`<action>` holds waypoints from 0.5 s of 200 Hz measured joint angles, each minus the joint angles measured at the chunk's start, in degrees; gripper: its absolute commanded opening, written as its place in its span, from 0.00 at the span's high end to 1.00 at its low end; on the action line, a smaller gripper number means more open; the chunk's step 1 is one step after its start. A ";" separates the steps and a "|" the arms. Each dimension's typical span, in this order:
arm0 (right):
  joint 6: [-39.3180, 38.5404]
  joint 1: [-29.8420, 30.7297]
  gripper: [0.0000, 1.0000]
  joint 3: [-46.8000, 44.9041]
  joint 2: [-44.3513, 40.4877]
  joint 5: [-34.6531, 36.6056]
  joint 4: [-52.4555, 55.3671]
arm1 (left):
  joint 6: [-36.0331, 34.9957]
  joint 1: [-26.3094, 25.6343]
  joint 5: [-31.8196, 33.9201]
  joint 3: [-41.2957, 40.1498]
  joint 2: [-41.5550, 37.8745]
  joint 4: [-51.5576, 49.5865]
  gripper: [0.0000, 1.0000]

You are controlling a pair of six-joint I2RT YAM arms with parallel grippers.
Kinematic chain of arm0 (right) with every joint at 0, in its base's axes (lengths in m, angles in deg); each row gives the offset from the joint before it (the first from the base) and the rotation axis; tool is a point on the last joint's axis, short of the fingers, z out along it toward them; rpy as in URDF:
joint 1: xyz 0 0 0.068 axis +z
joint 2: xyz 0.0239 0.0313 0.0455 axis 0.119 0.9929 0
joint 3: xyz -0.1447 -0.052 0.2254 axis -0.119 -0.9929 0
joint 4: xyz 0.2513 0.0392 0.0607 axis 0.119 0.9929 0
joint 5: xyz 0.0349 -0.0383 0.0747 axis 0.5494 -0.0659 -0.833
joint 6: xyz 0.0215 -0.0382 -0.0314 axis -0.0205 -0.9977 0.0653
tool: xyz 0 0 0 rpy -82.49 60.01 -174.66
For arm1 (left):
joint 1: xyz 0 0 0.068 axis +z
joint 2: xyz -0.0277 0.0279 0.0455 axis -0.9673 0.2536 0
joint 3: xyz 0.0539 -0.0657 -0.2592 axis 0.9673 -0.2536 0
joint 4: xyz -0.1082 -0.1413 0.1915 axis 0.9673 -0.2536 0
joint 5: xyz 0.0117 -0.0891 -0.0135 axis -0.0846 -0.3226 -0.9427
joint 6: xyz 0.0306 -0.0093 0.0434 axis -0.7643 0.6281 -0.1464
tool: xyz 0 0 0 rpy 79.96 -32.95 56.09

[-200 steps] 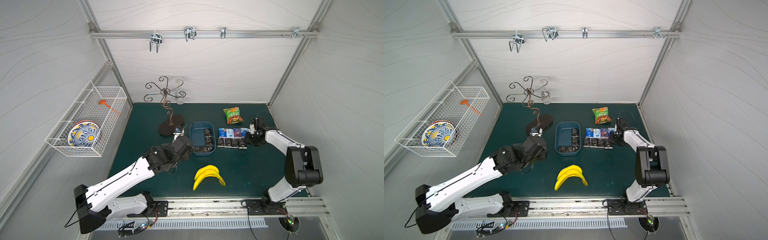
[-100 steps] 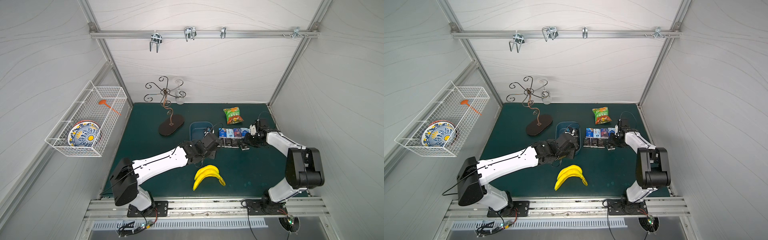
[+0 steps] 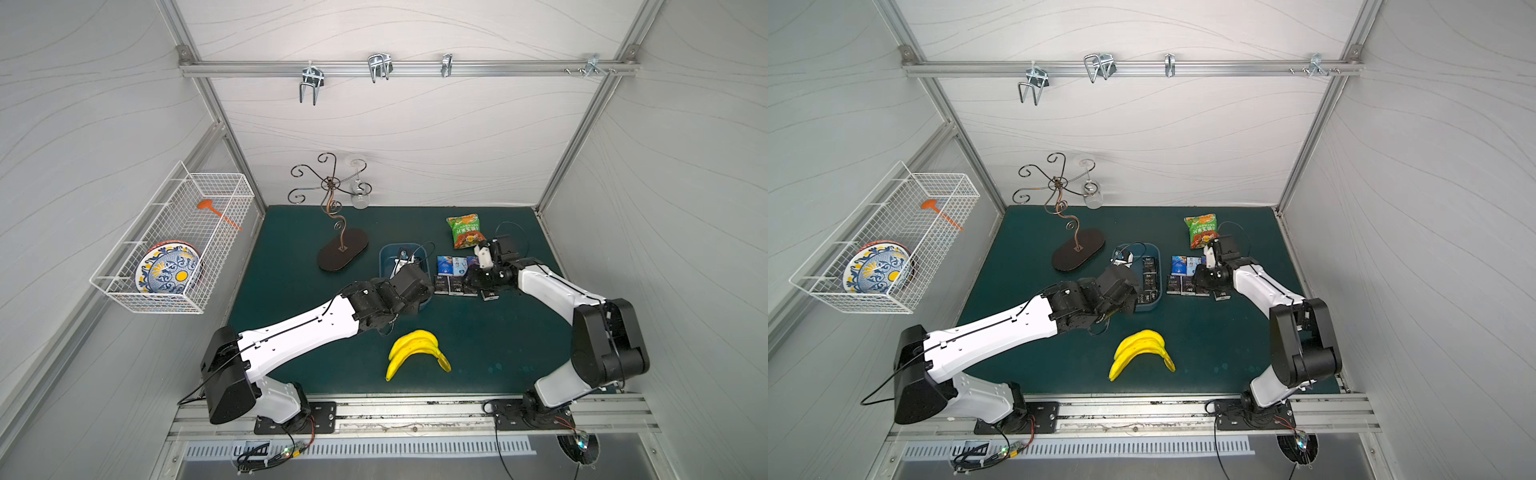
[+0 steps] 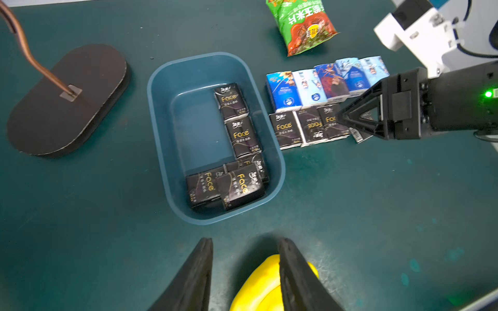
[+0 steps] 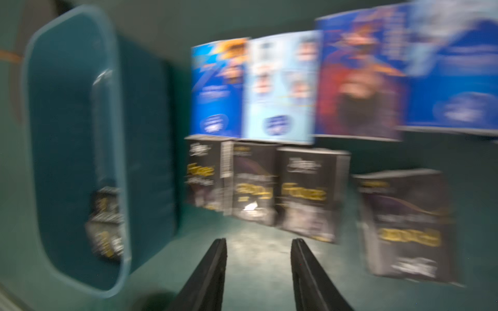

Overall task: Take the pocket tissues out of the storage box
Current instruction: Adjust the pocket tissues at the center of the board.

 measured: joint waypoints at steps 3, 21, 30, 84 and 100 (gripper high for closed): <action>0.13 0.76 0.57 0.31 0.02 0.00 -0.07 | 0.02 0.00 0.15 0.00 -0.02 -0.20 0.55; 1.29 3.89 0.58 2.56 0.90 0.09 -0.74 | 0.39 0.00 0.90 -0.04 -0.52 -1.38 0.55; 2.12 4.61 0.59 3.80 2.16 0.07 -1.55 | 0.48 0.00 1.25 -0.11 -1.05 -1.57 0.55; 6.21 4.92 0.66 5.66 11.02 -3.15 -7.19 | 1.46 0.96 2.62 -2.43 -5.97 -2.56 0.55; 7.21 4.96 0.67 5.66 12.70 -4.24 -8.48 | 1.66 1.57 2.64 -3.17 -6.71 -2.73 0.55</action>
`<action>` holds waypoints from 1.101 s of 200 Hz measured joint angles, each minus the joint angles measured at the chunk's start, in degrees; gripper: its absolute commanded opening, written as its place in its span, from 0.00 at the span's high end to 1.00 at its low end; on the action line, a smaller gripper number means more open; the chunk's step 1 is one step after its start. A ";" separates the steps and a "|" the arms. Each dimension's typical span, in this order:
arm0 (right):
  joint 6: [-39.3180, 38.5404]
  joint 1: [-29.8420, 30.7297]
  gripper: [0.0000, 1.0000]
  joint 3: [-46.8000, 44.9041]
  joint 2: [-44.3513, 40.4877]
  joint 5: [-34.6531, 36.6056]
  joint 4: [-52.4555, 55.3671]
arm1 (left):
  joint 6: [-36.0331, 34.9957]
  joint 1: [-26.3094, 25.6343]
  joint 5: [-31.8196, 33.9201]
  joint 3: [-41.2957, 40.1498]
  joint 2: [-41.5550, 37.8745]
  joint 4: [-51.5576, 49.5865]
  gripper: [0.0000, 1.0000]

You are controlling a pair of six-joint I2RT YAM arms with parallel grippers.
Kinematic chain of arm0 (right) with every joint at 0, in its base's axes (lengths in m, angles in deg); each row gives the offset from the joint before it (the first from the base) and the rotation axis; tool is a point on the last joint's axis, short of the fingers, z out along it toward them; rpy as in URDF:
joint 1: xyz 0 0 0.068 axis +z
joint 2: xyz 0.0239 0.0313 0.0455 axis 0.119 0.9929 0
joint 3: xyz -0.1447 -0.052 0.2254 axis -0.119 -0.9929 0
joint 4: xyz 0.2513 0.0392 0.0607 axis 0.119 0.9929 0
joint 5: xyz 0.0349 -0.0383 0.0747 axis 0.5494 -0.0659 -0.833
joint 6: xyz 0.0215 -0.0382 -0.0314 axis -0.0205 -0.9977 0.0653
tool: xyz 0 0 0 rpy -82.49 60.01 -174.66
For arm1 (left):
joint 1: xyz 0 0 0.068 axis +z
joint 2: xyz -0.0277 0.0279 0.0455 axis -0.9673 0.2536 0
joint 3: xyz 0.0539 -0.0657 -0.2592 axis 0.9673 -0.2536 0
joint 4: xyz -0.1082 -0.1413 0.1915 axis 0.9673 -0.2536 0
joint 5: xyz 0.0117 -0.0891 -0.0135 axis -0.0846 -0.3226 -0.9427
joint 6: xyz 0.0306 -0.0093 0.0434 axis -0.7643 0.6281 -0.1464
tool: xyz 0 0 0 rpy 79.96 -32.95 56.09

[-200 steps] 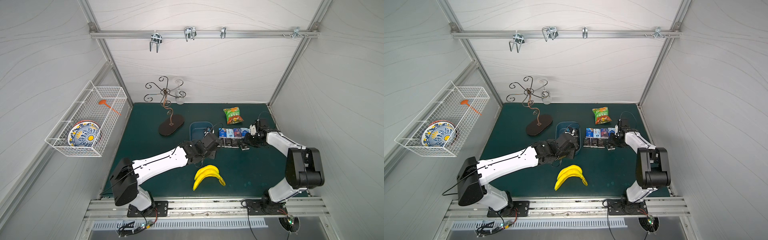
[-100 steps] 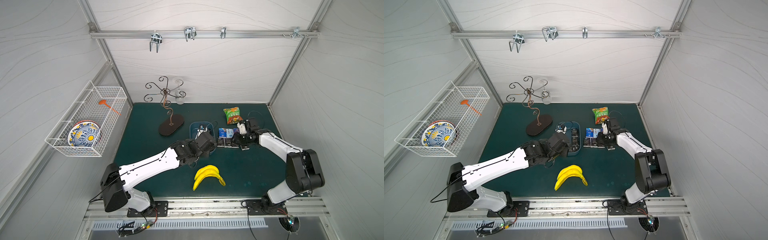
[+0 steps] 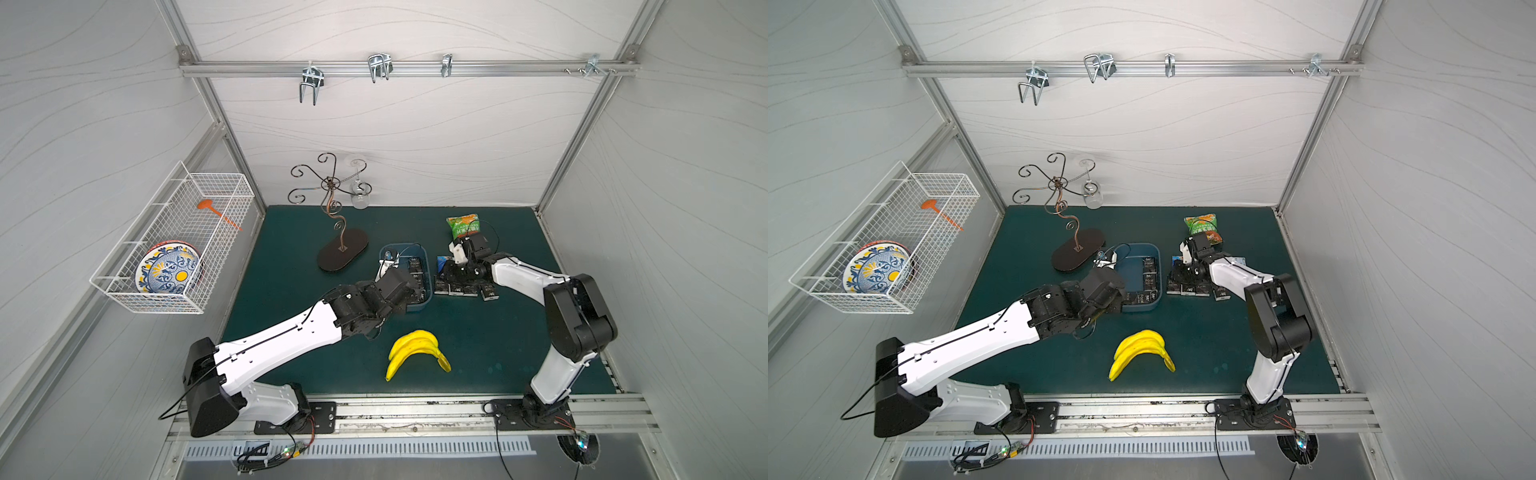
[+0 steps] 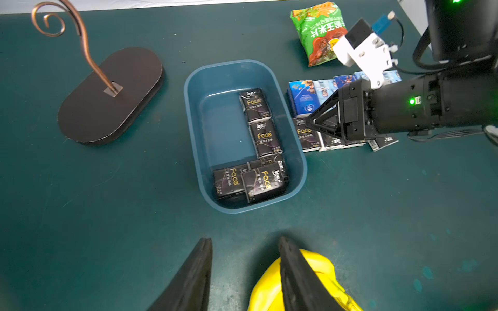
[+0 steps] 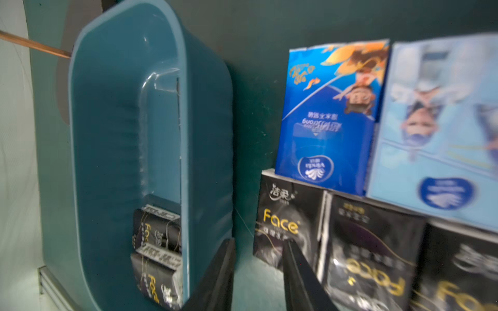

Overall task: Take the pocket tissues out of the storage box
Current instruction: Adjust the pocket tissues at the center of the board.

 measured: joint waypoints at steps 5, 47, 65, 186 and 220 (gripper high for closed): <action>0.44 0.09 0.66 0.00 0.33 -0.35 -0.37 | 0.02 0.20 0.00 -0.22 -0.24 -0.07 0.55; 1.55 0.94 0.66 0.04 1.57 -1.68 -2.71 | 0.07 0.94 0.00 -1.20 -0.61 -0.39 0.55; 1.66 1.07 0.66 0.09 2.56 -1.75 -3.19 | 0.15 1.09 -0.02 -1.57 -0.70 -0.37 0.55; 1.53 -1.27 0.67 -1.77 4.09 -3.02 -6.01 | 0.96 1.51 -0.02 -2.40 -2.16 -0.39 0.55; 1.36 -2.12 0.67 -2.51 3.91 -3.93 -6.93 | 1.07 1.51 -0.02 -2.40 -2.14 -0.39 0.55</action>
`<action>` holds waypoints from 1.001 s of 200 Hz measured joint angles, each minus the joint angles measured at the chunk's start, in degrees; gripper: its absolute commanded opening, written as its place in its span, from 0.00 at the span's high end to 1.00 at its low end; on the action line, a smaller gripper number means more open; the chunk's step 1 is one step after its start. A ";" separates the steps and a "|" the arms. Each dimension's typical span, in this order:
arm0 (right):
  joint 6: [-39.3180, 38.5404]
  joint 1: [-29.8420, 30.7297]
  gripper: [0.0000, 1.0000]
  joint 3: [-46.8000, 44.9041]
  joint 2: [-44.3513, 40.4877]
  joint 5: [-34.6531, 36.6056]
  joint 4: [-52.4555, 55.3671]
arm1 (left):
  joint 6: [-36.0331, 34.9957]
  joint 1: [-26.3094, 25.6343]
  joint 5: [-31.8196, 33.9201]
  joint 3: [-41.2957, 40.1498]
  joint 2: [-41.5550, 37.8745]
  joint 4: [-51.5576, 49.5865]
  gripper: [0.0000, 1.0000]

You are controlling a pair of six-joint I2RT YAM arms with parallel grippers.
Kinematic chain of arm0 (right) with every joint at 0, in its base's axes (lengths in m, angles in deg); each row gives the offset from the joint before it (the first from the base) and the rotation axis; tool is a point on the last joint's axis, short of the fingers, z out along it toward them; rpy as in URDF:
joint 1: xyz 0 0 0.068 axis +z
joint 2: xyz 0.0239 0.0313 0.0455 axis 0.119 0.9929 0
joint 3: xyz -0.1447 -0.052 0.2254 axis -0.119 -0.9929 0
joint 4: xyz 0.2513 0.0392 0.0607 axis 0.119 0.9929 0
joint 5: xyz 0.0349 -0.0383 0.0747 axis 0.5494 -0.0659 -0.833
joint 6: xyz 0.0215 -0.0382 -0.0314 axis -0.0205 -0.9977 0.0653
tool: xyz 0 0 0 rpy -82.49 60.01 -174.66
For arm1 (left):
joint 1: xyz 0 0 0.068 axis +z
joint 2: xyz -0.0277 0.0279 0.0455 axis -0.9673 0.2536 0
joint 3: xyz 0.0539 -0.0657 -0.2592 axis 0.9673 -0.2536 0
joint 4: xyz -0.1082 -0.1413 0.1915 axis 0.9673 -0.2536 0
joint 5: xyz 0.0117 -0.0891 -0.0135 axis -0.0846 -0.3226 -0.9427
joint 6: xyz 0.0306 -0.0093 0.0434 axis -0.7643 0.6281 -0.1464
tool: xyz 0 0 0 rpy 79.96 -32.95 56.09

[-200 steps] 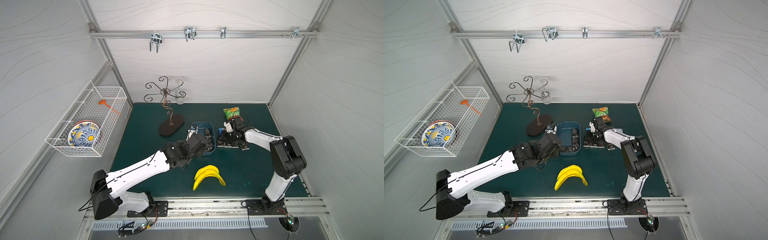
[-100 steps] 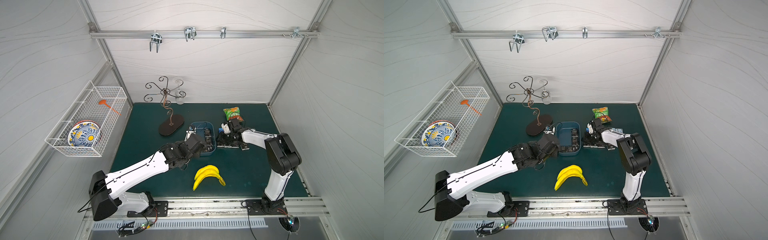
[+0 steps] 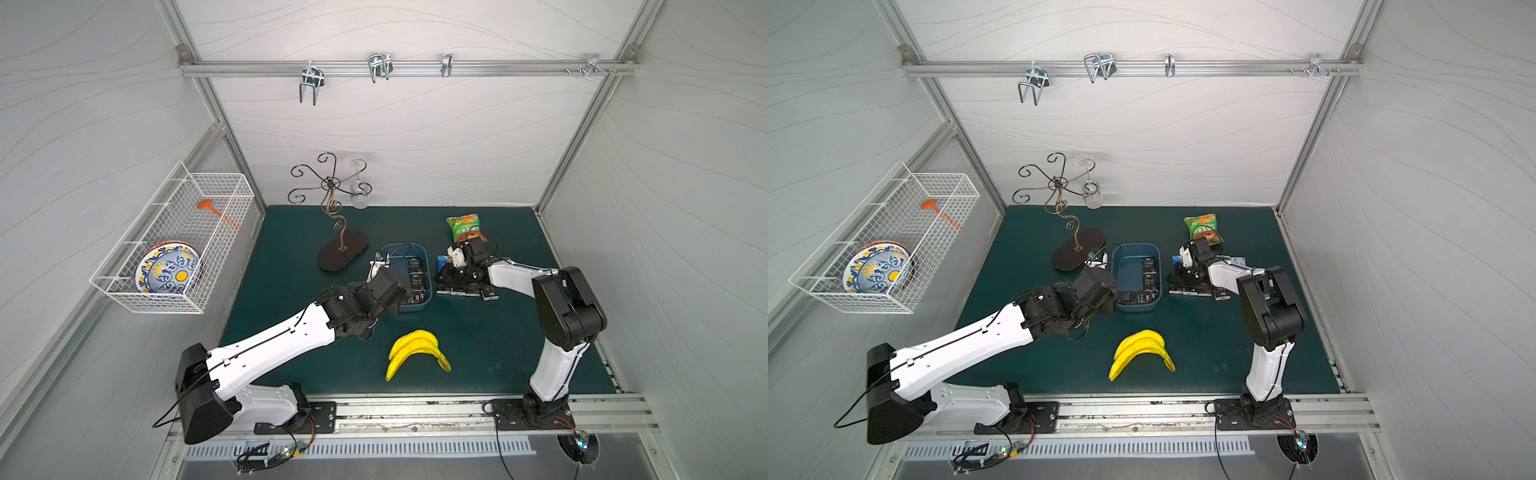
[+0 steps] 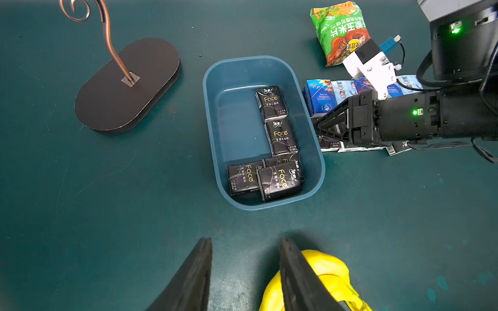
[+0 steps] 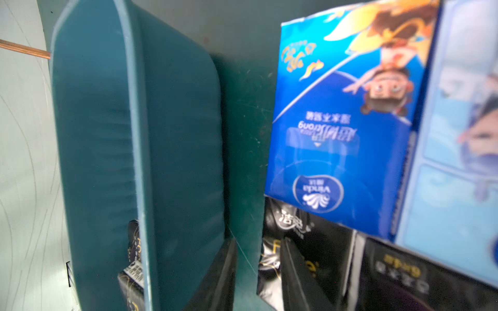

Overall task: Take the pocket tissues out of the storage box
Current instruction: Adjust the pocket tissues at the center of the board.

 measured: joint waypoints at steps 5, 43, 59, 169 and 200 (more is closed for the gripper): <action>-0.02 -0.09 0.67 -0.02 -0.02 -0.04 -0.04 | 0.00 0.00 0.00 0.00 0.00 0.00 0.55; -0.17 -0.50 0.67 -0.04 -0.02 -0.39 -0.09 | 0.00 0.00 0.00 0.00 0.00 0.00 0.55; -0.33 -0.74 0.67 -0.09 -0.04 -0.50 -0.09 | 0.02 0.00 0.00 0.00 0.00 0.00 0.55; -1.75 0.55 0.62 1.81 -5.20 0.39 4.66 | 0.02 0.00 0.00 0.00 0.33 0.00 0.55; -2.16 1.46 0.62 2.82 -6.91 0.92 5.81 | 0.00 0.02 0.02 0.00 0.33 0.00 0.55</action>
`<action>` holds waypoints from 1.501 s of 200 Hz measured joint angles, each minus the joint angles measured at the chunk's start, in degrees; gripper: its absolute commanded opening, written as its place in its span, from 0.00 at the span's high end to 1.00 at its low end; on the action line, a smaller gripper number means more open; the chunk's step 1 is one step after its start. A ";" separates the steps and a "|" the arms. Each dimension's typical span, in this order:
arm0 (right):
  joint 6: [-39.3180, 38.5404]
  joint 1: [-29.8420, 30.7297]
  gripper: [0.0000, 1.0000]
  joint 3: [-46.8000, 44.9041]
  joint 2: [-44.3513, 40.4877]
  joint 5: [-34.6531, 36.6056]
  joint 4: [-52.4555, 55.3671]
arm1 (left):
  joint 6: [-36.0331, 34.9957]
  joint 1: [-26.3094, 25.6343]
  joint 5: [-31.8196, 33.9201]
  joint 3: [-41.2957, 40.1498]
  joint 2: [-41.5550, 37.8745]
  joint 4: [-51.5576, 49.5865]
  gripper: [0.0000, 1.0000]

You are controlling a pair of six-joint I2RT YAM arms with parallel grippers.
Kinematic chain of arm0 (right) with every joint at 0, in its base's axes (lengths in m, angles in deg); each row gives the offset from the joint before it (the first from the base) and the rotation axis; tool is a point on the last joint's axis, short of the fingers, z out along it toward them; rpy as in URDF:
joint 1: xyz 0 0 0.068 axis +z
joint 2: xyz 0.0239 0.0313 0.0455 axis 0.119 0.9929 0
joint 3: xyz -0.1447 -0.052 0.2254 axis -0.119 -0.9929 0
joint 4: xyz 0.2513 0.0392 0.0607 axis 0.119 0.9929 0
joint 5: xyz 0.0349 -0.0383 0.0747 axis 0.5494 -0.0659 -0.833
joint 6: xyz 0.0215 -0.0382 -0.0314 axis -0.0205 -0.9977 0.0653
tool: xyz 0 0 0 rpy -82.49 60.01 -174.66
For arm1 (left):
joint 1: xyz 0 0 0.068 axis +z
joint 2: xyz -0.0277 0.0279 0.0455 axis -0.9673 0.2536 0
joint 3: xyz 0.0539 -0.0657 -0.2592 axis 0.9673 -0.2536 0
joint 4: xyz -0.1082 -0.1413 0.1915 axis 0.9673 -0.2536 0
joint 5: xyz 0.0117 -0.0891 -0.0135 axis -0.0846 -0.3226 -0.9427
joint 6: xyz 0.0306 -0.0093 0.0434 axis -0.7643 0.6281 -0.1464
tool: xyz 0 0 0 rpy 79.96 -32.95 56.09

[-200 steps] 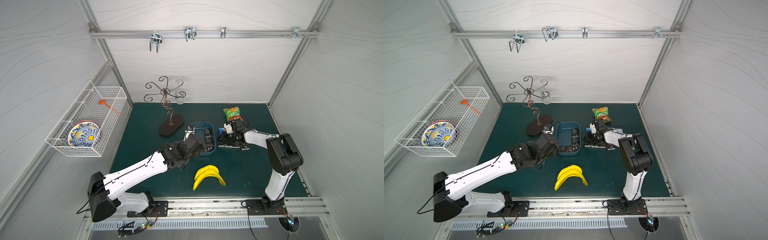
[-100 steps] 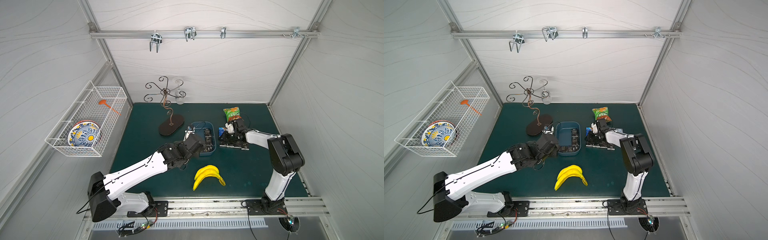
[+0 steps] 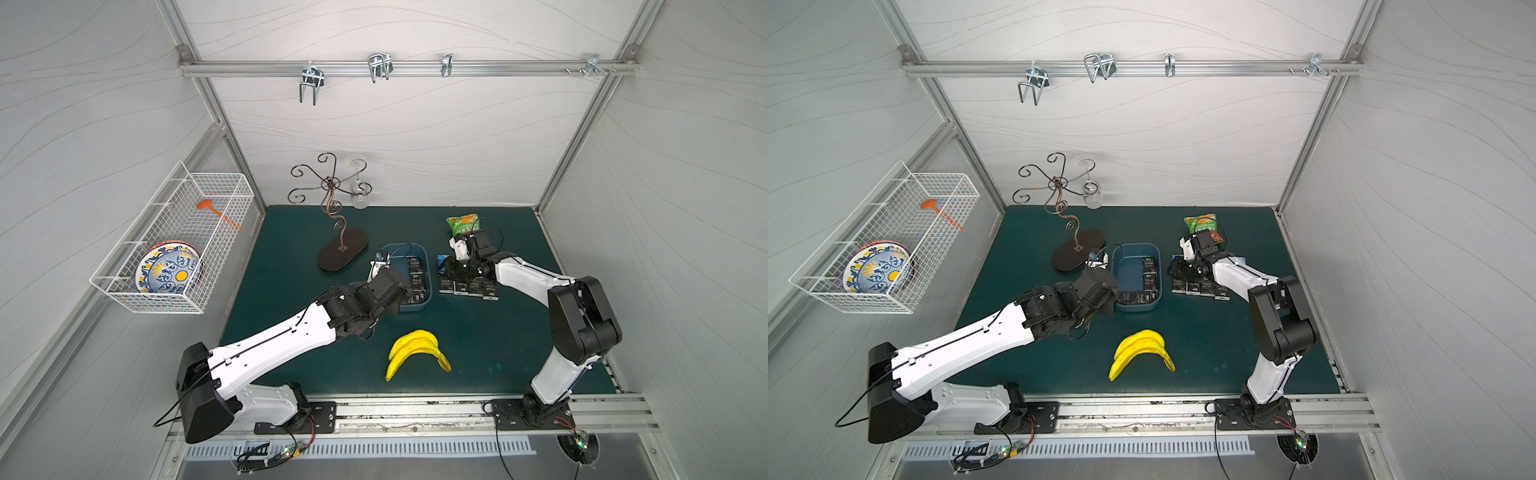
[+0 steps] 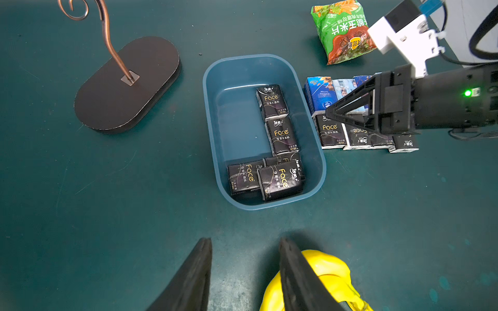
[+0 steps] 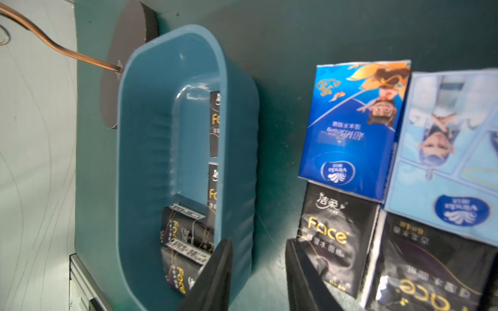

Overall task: Take the pocket tissues out of the storage box
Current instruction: Adjust the pocket tissues at the center of the board, then pick up the pocket tissues from the storage box.

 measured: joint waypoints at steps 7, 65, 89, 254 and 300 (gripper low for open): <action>-0.20 0.42 0.62 0.85 -0.02 0.50 0.76 | 0.02 0.02 0.00 0.00 0.00 0.00 0.55; -3.08 9.53 0.58 12.17 0.66 10.25 7.74 | 0.44 1.22 0.20 0.00 0.00 -1.01 0.54; -5.11 14.23 0.57 20.92 5.31 16.94 11.96 | 1.18 2.43 0.09 -0.09 -0.22 -1.14 0.54; -11.37 20.94 0.78 42.42 33.27 42.21 24.17 | 3.58 3.45 -0.02 -4.87 -11.63 -4.85 0.55; -11.39 20.57 0.91 42.25 33.14 40.76 23.21 | 3.69 3.45 0.00 -4.92 -11.63 -4.87 0.55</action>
